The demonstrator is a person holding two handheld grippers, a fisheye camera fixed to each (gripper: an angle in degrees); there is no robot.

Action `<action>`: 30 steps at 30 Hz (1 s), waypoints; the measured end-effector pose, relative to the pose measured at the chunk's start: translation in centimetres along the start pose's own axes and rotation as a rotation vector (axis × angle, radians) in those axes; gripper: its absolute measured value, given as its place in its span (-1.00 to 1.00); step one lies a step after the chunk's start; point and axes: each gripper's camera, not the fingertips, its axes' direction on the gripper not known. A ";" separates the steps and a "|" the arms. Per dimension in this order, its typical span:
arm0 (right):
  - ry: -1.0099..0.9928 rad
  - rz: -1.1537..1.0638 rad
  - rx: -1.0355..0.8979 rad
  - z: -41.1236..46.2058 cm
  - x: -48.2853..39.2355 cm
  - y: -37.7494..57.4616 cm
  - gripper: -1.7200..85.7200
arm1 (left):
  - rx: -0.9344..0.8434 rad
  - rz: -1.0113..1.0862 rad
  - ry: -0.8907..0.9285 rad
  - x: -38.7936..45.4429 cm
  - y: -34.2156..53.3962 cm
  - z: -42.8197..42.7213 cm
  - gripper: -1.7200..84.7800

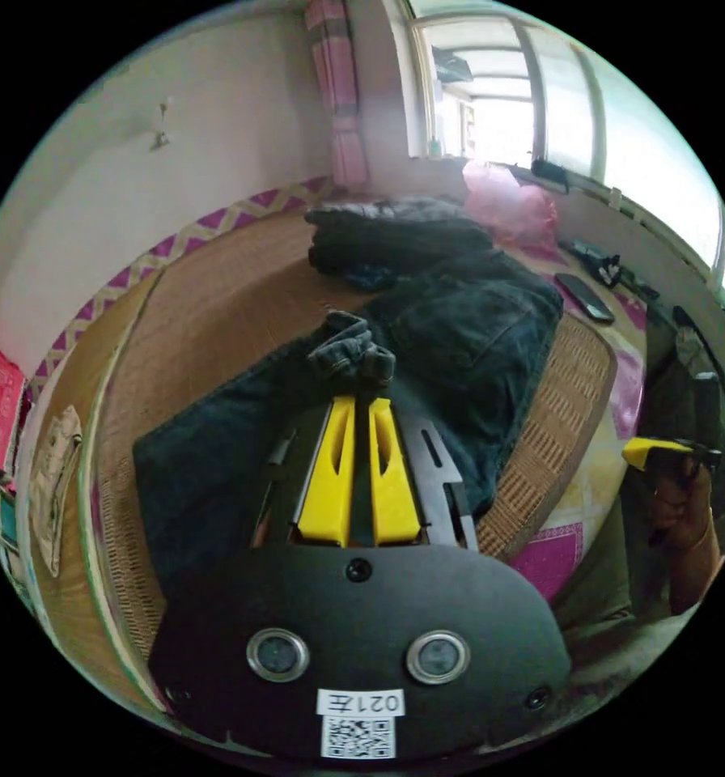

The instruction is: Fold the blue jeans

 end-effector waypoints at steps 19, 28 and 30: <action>0.179 0.534 0.394 4.2 12.7 -14.6 -0.63 | 0.235 -0.053 0.427 -7.5 10.7 -5.4 -0.98; 0.179 0.407 0.439 10.1 10.4 -15.5 -0.90 | 0.268 -0.145 0.424 -12.3 17.5 -7.5 -0.98; 0.289 0.180 0.401 12.4 4.0 -16.6 -0.90 | 0.266 -0.158 0.410 -13.3 18.9 -8.0 -0.98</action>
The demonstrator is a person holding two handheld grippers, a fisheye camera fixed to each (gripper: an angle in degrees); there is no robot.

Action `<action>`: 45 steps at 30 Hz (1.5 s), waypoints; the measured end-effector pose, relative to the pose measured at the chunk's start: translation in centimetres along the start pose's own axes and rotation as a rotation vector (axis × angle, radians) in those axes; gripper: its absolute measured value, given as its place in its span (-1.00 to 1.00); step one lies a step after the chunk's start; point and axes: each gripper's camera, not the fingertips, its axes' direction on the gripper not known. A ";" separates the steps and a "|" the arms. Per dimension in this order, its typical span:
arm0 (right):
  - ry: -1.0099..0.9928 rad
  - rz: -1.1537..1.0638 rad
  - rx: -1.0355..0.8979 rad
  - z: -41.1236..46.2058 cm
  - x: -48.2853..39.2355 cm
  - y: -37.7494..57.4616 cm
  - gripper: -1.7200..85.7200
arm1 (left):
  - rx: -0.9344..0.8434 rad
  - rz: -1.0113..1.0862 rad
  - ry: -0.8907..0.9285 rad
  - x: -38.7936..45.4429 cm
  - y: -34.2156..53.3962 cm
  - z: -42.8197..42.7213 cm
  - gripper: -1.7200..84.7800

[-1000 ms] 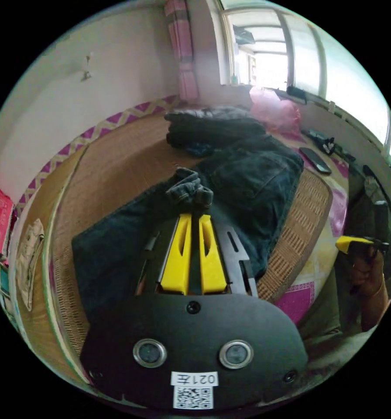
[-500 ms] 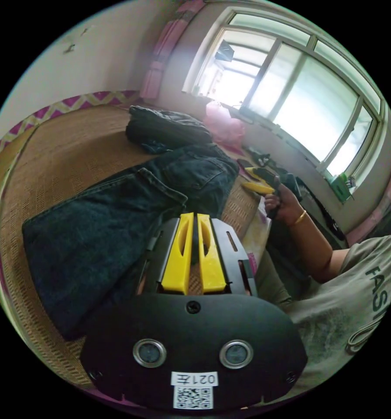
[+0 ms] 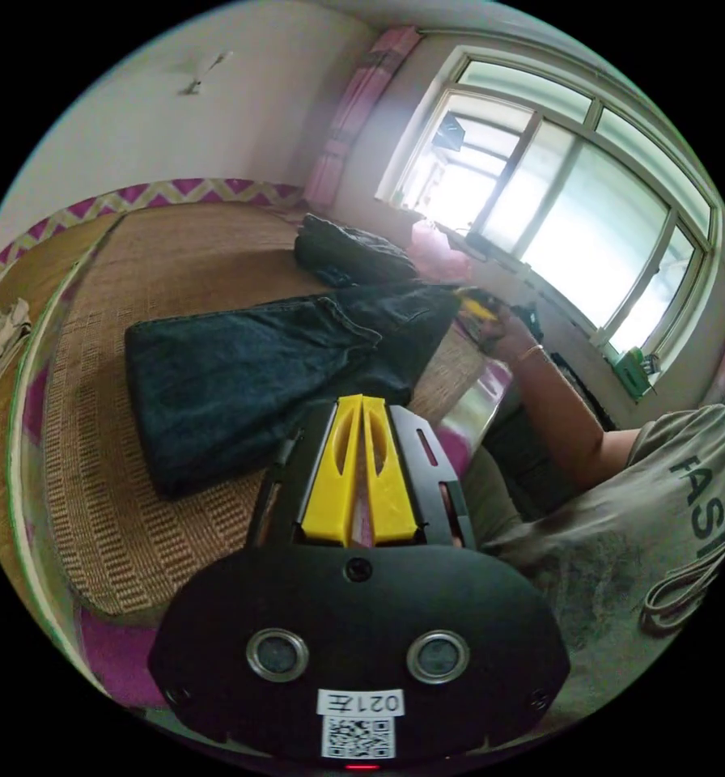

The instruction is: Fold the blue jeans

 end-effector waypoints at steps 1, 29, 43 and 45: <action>0.057 -0.194 -0.008 0.8 -5.4 1.2 -0.91 | 0.004 -0.009 -0.014 -0.6 0.6 -0.8 -0.98; 0.185 -1.494 -0.548 32.9 -29.1 47.8 -0.81 | 0.193 -0.336 -0.061 -15.5 6.4 -12.2 -0.91; -0.084 -0.318 -0.750 35.2 -7.3 11.6 -0.66 | -0.043 -0.576 0.153 -28.7 0.0 -7.0 -0.60; -0.124 -0.274 -0.816 37.0 -6.0 10.9 -0.65 | -0.055 -0.588 0.184 -29.4 -0.2 -6.7 -0.61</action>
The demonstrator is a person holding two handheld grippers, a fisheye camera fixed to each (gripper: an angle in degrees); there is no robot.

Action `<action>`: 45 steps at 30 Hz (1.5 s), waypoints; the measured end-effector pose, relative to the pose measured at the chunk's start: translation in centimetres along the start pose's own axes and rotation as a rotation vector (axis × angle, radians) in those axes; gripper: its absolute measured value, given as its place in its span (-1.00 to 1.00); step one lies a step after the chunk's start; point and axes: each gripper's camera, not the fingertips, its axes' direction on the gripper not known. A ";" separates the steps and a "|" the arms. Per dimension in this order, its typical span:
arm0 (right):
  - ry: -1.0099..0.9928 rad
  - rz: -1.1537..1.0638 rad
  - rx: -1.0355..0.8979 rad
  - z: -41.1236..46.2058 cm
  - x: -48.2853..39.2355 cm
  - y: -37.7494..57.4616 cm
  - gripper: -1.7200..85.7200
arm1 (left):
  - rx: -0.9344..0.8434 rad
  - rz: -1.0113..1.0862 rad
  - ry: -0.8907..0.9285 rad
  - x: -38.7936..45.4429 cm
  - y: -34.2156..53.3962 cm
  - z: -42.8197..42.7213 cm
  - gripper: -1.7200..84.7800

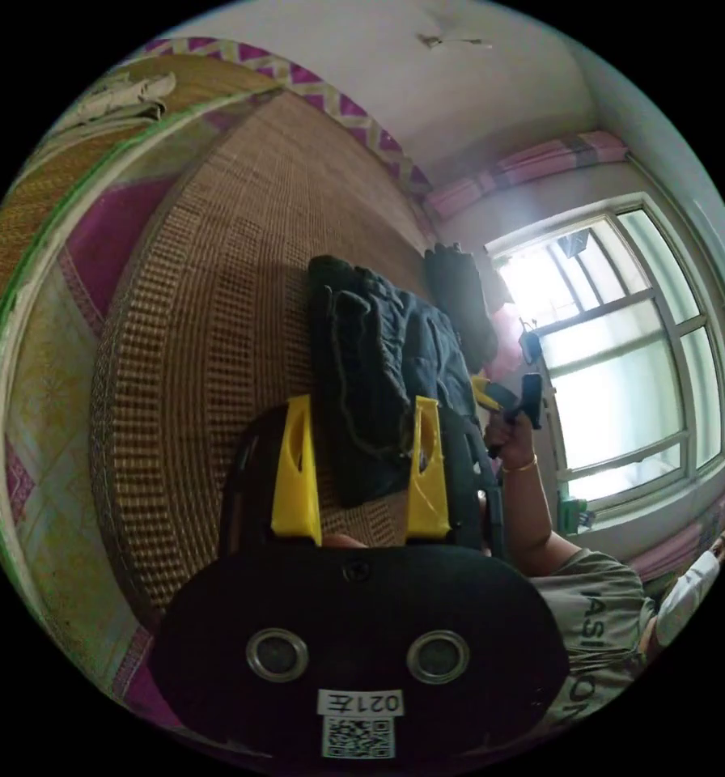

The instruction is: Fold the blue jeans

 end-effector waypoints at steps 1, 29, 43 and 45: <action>-0.050 0.013 -0.013 0.4 0.9 -0.7 -0.66 | -0.018 -0.003 0.009 -0.2 -0.5 0.1 -0.63; -0.008 -0.746 -0.191 31.7 -40.2 -29.4 -0.79 | 0.694 -0.111 -0.148 -9.6 -5.3 -39.7 -0.83; 0.253 -0.747 -0.146 38.8 -29.6 -20.3 -0.78 | 0.806 -0.133 -0.323 -8.8 3.0 -33.3 -0.98; 0.258 -0.752 -0.116 35.7 -27.1 -17.5 -0.77 | 0.773 -0.039 -0.371 -4.9 4.0 -30.6 -0.98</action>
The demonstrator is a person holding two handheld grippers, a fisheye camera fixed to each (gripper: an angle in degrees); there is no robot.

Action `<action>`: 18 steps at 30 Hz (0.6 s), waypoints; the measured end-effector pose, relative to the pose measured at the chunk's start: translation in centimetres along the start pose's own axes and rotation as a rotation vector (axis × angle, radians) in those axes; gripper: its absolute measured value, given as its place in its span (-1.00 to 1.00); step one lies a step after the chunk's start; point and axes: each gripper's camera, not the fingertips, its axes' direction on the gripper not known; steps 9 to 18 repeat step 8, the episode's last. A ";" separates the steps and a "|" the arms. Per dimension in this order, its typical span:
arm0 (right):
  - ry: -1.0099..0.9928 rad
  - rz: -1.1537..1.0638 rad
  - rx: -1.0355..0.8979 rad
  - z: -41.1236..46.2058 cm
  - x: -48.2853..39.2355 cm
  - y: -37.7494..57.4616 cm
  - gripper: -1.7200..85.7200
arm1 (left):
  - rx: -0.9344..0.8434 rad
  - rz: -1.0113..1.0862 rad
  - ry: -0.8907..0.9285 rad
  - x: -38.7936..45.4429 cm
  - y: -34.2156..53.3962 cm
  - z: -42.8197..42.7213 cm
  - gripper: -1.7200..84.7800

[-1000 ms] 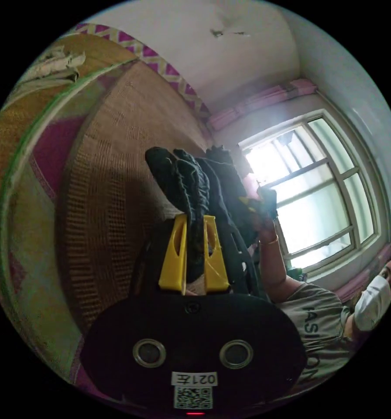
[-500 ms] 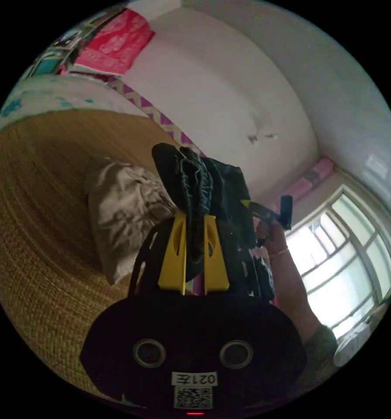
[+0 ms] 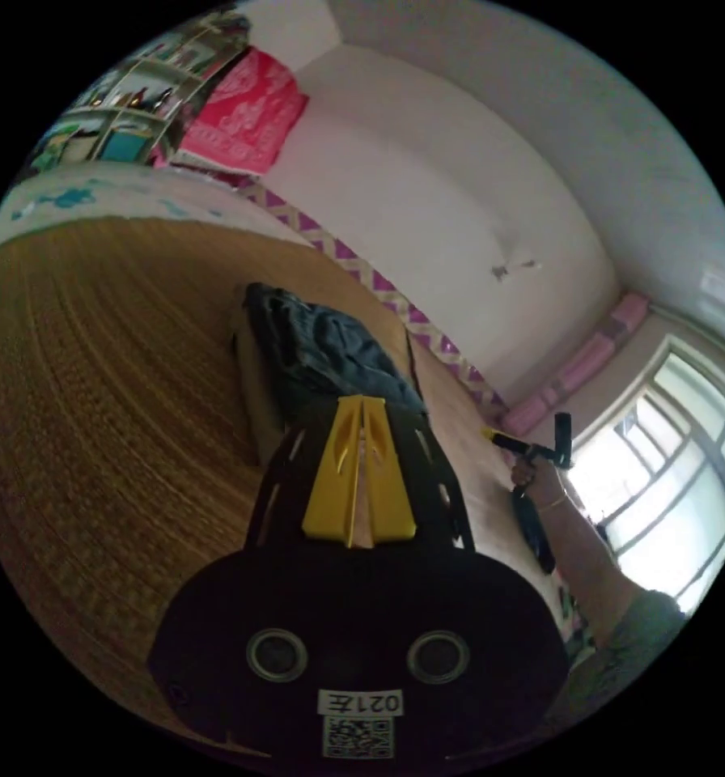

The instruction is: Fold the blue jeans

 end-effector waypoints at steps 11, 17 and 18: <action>0.462 0.022 0.137 -11.2 1.3 20.6 -0.75 | -0.055 0.617 -0.218 21.6 13.1 3.4 -0.76; 0.462 0.022 0.137 -11.2 1.3 20.6 -0.75 | -0.055 0.617 -0.218 21.6 13.1 3.4 -0.76; 0.462 0.022 0.137 -11.2 1.3 20.6 -0.75 | -0.055 0.617 -0.218 21.6 13.1 3.4 -0.76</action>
